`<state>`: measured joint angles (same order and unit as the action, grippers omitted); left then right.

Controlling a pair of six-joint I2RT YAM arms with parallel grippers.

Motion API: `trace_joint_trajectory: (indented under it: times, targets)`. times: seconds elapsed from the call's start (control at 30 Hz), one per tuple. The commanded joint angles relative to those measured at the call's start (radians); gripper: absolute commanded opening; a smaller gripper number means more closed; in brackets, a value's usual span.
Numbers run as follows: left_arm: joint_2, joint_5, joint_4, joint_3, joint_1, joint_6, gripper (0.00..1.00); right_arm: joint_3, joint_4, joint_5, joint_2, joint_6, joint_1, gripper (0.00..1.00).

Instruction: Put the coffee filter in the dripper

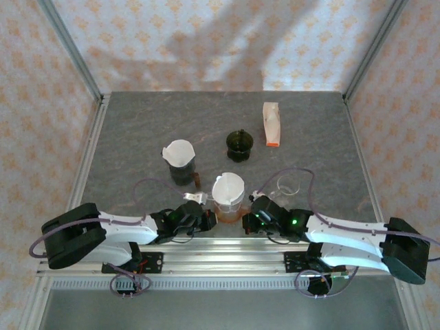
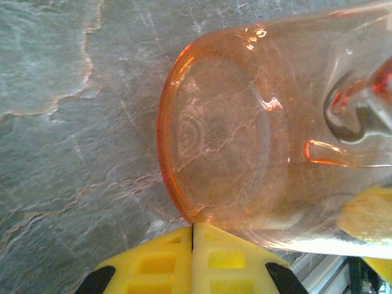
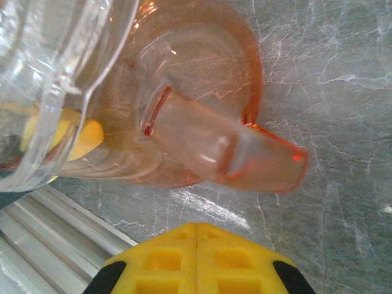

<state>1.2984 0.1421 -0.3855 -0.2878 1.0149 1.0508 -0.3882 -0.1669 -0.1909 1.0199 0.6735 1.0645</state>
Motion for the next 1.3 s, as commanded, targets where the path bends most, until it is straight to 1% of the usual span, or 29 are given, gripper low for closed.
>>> trace_joint_trajectory:
  times: [0.0, 0.27, 0.57, 0.77, 0.93, 1.27]
  targets:
    - [0.015, -0.015, -0.059, -0.017, 0.004, 0.021, 0.00, -0.021, 0.052, 0.040, 0.018, -0.030, 0.004, 0.00]
    - [-0.024, -0.078, -0.056, -0.006, 0.003, 0.041, 0.00, -0.022, 0.128, 0.064, 0.072, -0.040, -0.039, 0.00]
    - [-0.008, -0.115, -0.078, -0.023, -0.009, 0.053, 0.00, -0.031, 0.230, 0.075, 0.140, -0.040, -0.081, 0.00]
    - [0.038, -0.117, -0.156, -0.023, -0.035, 0.078, 0.00, -0.059, 0.268, 0.082, 0.200, -0.041, -0.097, 0.00]
    - [0.108, -0.102, -0.207, -0.048, -0.059, 0.085, 0.00, -0.085, 0.301, 0.087, 0.247, -0.045, -0.117, 0.00]
    - [0.193, -0.108, -0.228, -0.096, -0.103, 0.087, 0.00, -0.129, 0.334, 0.095, 0.324, -0.061, -0.166, 0.00]
